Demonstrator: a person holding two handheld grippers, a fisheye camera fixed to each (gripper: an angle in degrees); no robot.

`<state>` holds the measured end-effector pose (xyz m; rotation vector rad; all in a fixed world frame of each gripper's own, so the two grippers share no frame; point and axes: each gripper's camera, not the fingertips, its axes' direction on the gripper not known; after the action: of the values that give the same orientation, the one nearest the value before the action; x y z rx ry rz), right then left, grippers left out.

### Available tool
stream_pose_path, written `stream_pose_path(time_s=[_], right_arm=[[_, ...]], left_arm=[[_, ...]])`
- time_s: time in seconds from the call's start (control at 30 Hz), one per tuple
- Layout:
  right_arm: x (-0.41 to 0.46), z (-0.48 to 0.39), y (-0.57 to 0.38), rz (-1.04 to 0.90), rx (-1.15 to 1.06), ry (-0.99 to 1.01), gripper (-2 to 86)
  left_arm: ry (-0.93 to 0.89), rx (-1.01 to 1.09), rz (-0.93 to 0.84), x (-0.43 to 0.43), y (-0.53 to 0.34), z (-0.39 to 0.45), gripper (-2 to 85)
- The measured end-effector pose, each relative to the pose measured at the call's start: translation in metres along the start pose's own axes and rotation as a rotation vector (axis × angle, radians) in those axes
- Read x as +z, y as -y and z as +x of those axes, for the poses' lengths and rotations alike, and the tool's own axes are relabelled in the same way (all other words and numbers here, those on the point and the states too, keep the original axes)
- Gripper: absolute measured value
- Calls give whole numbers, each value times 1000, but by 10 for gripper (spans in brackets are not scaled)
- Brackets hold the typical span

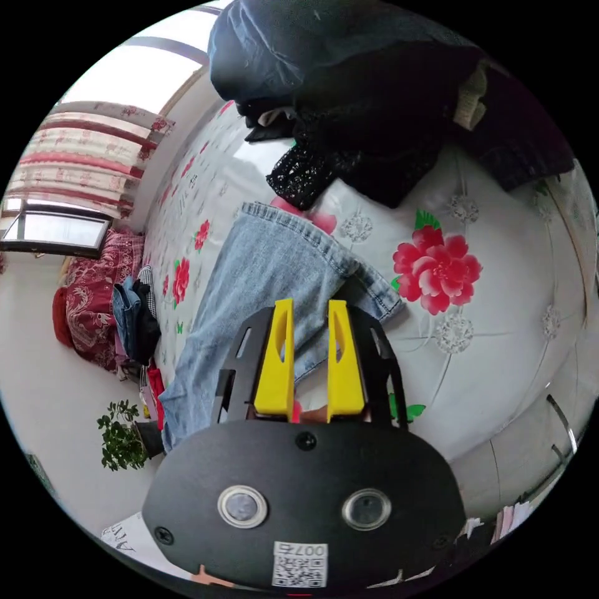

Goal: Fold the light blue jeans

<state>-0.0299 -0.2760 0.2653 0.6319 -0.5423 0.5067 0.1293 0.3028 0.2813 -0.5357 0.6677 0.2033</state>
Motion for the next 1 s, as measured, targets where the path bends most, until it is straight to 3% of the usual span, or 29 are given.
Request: stream_pose_path(time_s=[0.03, 0.23, 0.47, 0.57, 0.73, 0.9, 1.0], right_arm=[[3, -3, 2, -16, 4, -69, 15], [-37, -19, -39, 196, -209, 72, 3], [0, 61, -86, 151, 125, 137, 51], [7, 65, -103, 197, 149, 193, 75], [36, 54, -109, 230, 171, 295, 80], [70, 17, -94, 166, 194, 366, 31], [69, -52, -89, 153, -24, 423, 8]], left_arm=[[5, 1, -3, 0, 1, 0, -7], [69, 53, 5, -10, 6, 8, -6], [37, 55, 18, -20, 7, -10, 22], [53, 93, 33, -33, 6, -16, 48], [-118, -31, 133, -54, -13, -61, 79], [-282, -173, 226, -54, -24, -107, 107], [-340, -206, 266, -54, -25, -121, 121]])
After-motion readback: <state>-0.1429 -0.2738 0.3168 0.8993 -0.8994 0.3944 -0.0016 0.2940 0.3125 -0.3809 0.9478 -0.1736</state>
